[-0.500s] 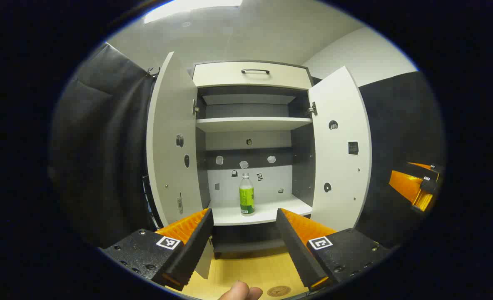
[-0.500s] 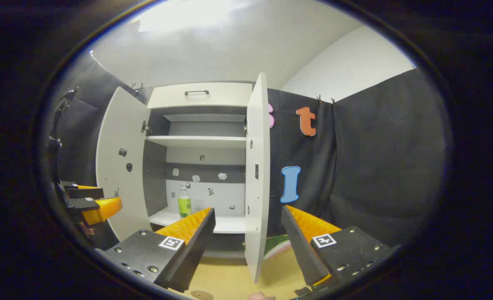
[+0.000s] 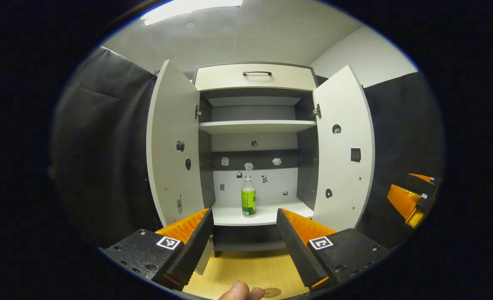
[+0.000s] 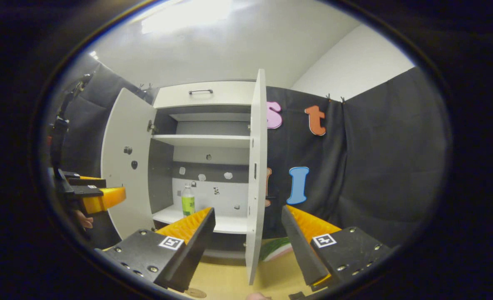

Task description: Grasp the bottle in the cabinet with the left hand and place it on the coaster, then close the right door with the right hand and the left door with the left hand.

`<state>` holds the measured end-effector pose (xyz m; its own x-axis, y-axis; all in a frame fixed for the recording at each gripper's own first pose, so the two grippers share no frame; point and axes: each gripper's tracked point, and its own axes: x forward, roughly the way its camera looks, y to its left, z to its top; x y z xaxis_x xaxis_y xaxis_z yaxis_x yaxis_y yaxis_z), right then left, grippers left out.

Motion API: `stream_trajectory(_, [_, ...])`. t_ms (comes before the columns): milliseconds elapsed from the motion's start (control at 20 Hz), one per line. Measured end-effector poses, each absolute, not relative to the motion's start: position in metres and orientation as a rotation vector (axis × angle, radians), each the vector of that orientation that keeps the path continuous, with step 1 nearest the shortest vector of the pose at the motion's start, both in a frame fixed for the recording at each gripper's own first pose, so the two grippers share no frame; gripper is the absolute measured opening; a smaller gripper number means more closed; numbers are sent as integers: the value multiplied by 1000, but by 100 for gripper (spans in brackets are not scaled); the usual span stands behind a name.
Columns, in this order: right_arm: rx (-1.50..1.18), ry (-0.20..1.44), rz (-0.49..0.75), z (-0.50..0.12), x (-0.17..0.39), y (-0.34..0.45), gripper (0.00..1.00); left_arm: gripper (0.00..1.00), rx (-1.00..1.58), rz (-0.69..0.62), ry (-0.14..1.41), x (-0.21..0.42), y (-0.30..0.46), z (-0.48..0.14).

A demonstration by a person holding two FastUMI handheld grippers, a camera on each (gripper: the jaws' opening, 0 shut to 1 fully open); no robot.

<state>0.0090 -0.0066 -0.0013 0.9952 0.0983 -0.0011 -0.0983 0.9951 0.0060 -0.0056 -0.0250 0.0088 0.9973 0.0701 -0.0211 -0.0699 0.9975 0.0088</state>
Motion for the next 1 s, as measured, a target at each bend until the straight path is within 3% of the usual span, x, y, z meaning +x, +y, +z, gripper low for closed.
stream_trajectory(400, [28, 6, 141, -1, 17, 10, 96, 96, -8, 79, 32, 23, -17, -1])
stream_trajectory(1000, [58, -21, 141, 7, 49, 47, 96, 96, -39, 56, 66, 165, 11, -45])
